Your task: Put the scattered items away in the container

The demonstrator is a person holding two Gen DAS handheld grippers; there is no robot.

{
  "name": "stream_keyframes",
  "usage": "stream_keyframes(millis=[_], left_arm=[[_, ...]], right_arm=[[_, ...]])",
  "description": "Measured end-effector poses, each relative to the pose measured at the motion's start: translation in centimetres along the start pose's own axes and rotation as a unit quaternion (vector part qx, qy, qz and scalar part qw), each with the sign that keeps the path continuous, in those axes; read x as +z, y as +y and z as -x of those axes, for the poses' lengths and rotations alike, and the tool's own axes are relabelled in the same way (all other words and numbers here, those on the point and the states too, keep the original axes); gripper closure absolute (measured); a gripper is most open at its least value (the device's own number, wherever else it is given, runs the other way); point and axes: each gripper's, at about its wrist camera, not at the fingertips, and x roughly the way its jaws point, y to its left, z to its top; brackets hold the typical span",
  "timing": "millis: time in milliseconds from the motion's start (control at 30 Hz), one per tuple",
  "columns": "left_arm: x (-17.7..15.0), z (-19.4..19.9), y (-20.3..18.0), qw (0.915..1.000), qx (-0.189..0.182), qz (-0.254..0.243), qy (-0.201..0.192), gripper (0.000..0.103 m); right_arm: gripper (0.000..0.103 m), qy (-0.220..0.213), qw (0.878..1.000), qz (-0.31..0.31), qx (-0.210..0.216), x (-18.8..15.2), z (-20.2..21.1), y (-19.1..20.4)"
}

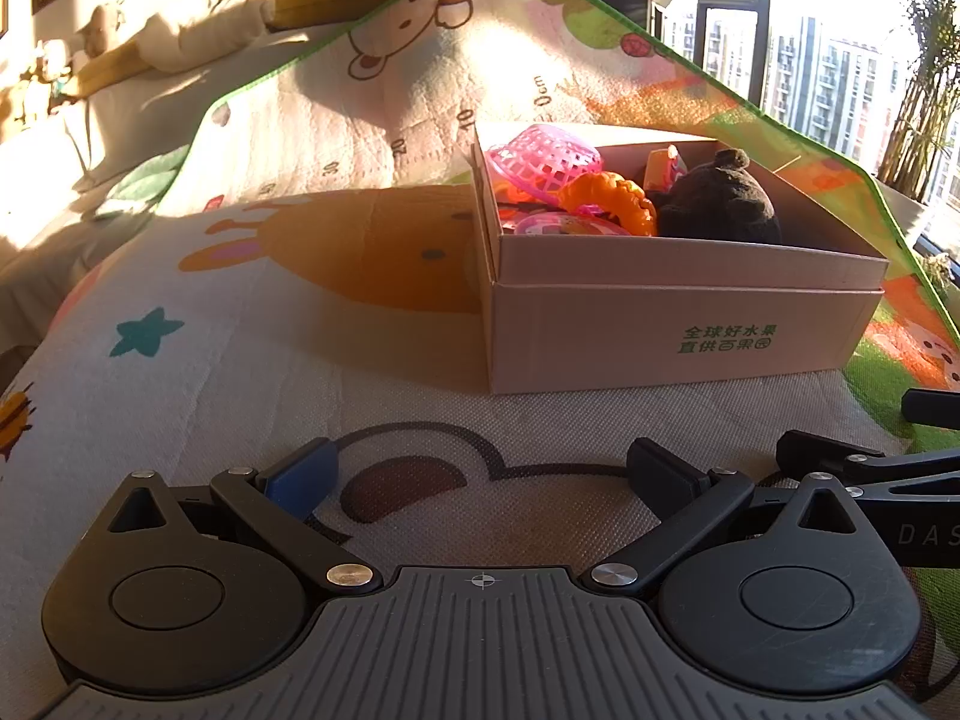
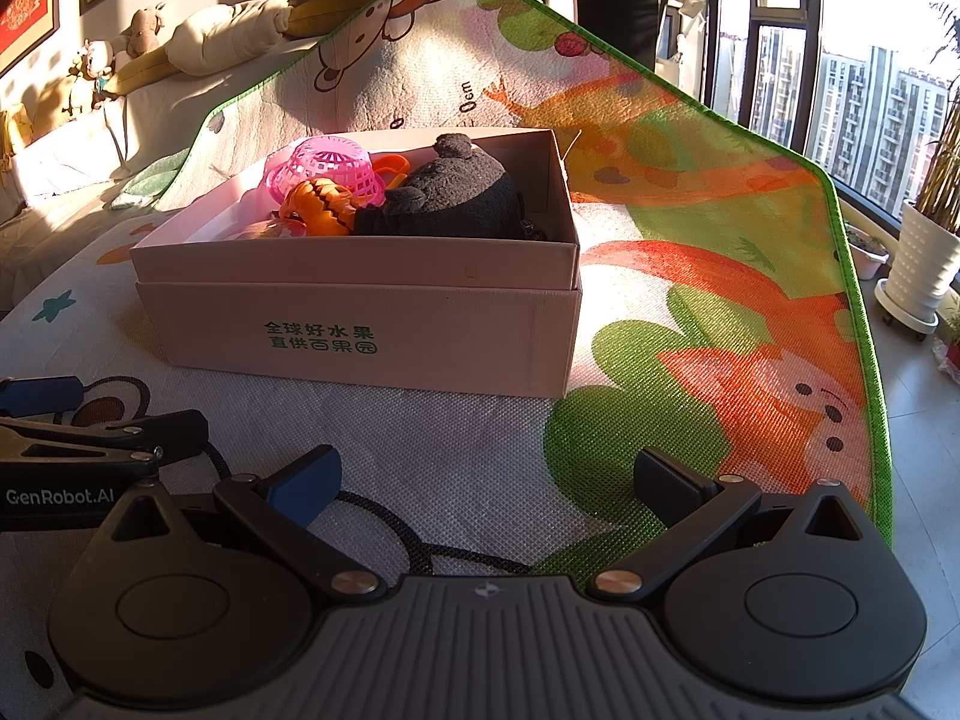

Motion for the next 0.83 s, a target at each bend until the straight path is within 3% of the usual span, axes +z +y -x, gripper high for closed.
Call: stream_keyframes(millis=[233,367,600,833], left_arm=[[0.1,0.1,0.1,1.0000,-0.005,-0.003,0.002,0.000],[0.4,0.4,1.0,0.9992,-0.026,-0.005,0.029,0.000],[-0.2,1.3,0.5,0.9993,-0.004,0.000,0.038,0.000],[-0.3,1.6,0.8,0.9992,-0.013,-0.001,0.038,0.000]], right_arm=[[0.000,0.000,1.000,0.000,0.000,0.0,0.0,0.1],[0.000,0.000,1.000,-0.002,-0.004,0.0,-0.1,0.2],[0.000,0.000,1.000,-0.002,-0.003,0.1,-0.1,0.0],[0.000,0.000,1.000,-0.002,-0.003,0.1,-0.1,-0.2]])
